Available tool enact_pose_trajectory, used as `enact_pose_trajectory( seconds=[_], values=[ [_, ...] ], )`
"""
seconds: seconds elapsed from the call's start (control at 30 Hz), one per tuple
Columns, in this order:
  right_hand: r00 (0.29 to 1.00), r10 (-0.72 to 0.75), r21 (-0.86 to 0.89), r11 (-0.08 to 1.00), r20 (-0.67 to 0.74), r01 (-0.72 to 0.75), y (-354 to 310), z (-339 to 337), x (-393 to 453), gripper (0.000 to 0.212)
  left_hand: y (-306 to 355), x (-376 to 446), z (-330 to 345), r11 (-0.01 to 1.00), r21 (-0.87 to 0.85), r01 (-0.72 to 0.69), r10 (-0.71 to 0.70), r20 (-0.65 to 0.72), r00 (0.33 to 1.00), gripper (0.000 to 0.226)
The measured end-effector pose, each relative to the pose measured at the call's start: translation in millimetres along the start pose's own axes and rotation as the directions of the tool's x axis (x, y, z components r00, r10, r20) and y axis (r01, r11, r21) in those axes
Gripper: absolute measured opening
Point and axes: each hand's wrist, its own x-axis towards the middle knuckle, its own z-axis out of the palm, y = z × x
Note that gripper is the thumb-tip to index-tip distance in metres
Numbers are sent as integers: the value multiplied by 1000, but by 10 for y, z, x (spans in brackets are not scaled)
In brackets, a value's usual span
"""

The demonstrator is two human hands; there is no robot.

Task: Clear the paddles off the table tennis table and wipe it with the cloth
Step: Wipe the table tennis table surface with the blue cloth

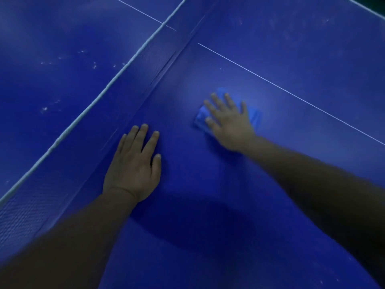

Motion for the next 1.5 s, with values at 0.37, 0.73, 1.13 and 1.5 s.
enact_pose_trajectory(
  seconds=[0.37, 0.73, 1.13, 1.5],
  values=[
    [920, -388, 48, 919, -60, 391, -879, -30, 732, 57, 14, -4, -31, 1000, -15, -15, 15, 15, 1000, 59],
    [927, -372, 57, 926, -42, 374, -762, -73, 1024, 60, 33, 28, -71, 998, 64, -18, 11, 110, 994, 57],
    [984, -174, 13, 985, -36, 175, -570, -199, 1524, 61, 13, 30, -59, 996, 80, -39, 30, 109, 994, 57],
    [1000, 14, 90, 996, 4, -15, -109, -369, 2114, 58, 9, 25, -41, 995, 93, -44, 35, 100, 994, 57]
  ],
)
